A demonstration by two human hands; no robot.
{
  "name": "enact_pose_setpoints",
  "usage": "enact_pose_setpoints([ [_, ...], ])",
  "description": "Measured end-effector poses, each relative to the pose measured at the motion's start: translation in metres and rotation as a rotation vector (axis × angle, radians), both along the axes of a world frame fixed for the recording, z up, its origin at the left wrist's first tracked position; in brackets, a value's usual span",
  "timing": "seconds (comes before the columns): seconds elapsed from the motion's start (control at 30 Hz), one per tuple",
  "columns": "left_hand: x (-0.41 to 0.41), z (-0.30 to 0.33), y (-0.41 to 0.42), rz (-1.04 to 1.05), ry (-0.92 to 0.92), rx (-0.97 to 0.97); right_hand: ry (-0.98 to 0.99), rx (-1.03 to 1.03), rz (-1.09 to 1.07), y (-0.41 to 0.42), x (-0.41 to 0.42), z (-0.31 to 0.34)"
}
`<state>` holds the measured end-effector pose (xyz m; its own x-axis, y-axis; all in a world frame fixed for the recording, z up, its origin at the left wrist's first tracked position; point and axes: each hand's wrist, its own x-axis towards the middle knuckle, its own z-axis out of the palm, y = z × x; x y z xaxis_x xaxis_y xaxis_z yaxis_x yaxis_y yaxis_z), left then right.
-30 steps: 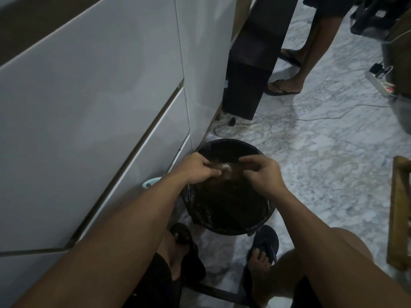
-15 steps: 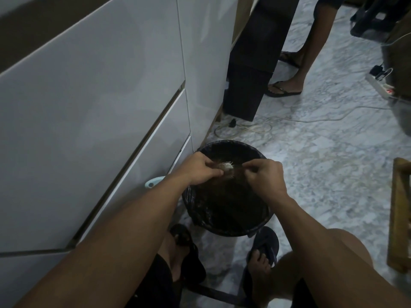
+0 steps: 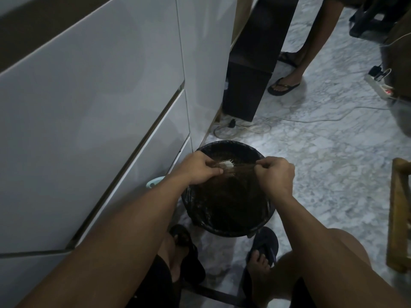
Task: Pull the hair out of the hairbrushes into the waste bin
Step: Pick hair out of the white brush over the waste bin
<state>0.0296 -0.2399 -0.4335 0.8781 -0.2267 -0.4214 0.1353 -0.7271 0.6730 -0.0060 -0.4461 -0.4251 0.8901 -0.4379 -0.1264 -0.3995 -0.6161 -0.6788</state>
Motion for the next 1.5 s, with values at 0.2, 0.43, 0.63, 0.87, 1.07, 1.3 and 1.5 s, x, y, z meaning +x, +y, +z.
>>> enact_pose_setpoints([
  [0.2, 0.003, -0.004, 0.011, 0.085, 0.031, -0.032, 0.139, 0.240, 0.293, -0.007, -0.001, 0.004],
  [0.43, -0.006, 0.000, -0.001, 0.022, 0.033, -0.041, 0.169, 0.344, 0.476, 0.012, -0.009, 0.004],
  [0.63, -0.005, 0.000, 0.003, 0.040, 0.052, -0.035, 0.168, 0.069, 0.514, 0.011, -0.007, -0.007],
  [0.87, -0.003, -0.005, 0.004, 0.053, -0.006, 0.058, 0.210, -0.166, 0.511, 0.007, -0.006, 0.000],
  [1.07, -0.002, -0.005, 0.000, 0.066, -0.023, 0.060, 0.182, -0.332, 0.399, 0.007, -0.006, 0.007],
  [1.3, -0.002, -0.005, -0.003, 0.086, -0.063, 0.077, 0.199, -0.292, 0.249, 0.003, -0.005, 0.006],
  [1.5, -0.004, -0.003, 0.003, 0.089, 0.040, 0.038, 0.180, 0.132, 0.377, -0.003, -0.005, 0.005],
])
